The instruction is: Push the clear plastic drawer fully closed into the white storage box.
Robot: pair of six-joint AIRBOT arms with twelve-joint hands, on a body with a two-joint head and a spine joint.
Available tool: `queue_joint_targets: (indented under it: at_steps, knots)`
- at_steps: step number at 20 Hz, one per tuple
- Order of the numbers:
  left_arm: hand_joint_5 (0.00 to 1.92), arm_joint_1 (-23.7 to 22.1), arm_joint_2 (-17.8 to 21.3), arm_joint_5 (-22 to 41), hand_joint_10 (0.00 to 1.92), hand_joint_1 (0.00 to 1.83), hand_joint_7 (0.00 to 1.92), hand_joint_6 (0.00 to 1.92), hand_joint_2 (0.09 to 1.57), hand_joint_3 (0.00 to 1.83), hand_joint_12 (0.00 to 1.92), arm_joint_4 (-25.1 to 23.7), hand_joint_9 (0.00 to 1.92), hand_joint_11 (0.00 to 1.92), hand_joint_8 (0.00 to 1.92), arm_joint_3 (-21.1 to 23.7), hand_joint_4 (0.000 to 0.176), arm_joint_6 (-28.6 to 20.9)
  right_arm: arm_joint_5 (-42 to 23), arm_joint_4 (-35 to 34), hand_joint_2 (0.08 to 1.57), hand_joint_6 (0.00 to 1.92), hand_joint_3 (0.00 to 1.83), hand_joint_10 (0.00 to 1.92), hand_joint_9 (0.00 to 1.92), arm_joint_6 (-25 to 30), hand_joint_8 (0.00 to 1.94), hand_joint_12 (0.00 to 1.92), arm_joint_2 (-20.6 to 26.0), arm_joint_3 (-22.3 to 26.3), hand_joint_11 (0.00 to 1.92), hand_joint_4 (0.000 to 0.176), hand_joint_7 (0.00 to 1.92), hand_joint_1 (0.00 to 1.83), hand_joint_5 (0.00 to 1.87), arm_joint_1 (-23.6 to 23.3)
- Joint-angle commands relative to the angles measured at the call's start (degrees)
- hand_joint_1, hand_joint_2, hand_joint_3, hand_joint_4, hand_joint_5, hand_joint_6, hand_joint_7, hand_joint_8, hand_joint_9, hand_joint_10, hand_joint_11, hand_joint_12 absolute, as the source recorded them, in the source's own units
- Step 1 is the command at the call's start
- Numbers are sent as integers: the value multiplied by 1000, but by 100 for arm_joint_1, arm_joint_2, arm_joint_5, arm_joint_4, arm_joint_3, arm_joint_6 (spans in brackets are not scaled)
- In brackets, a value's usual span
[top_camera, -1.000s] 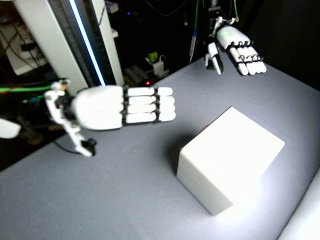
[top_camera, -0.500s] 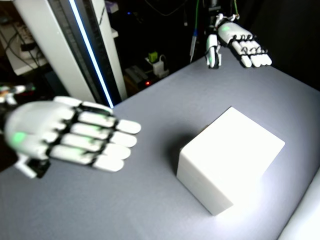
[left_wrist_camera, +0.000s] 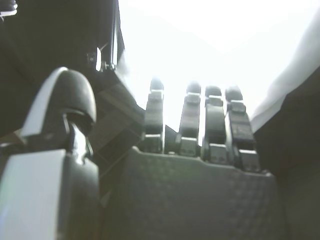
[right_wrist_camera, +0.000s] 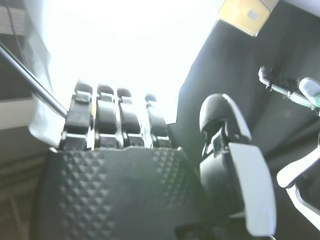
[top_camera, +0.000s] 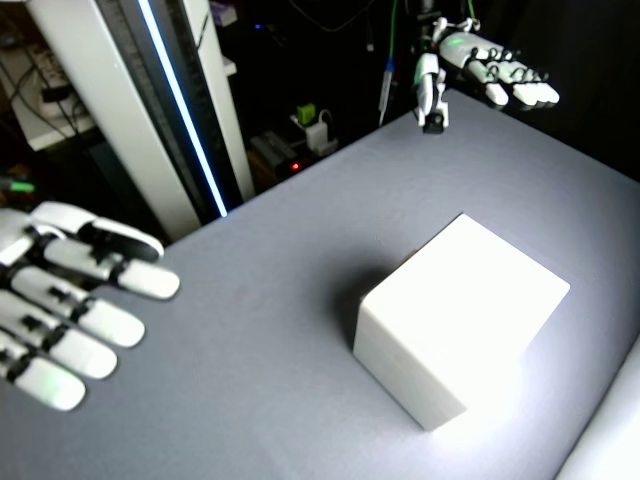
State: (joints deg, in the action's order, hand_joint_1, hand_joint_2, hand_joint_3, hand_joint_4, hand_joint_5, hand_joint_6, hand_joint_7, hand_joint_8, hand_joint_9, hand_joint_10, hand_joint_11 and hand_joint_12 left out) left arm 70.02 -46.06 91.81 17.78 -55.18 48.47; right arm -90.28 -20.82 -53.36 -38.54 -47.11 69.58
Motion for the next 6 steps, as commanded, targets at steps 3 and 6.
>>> queue_joint_targets:
  at_steps: [3, 6]
  knots:
    - [0, -223, 40, 731, 0, 0, 0, 0, 1342, 4, 0, -66, 0, 0, 0, -52, 168, -37, -1067, 8, 1310, 0, 0, 0, 0, 219, 0, 0, 105, -19, 0, 11, 0, 249, 0, 18]
    - [0, -400, 66, 732, 0, 268, 0, 0, 1291, 0, 0, -306, 0, 0, 0, -65, 176, -26, -1069, 172, 1269, 0, 0, 0, 0, 267, 0, 0, 189, -16, 0, 19, 0, 370, 0, 17]
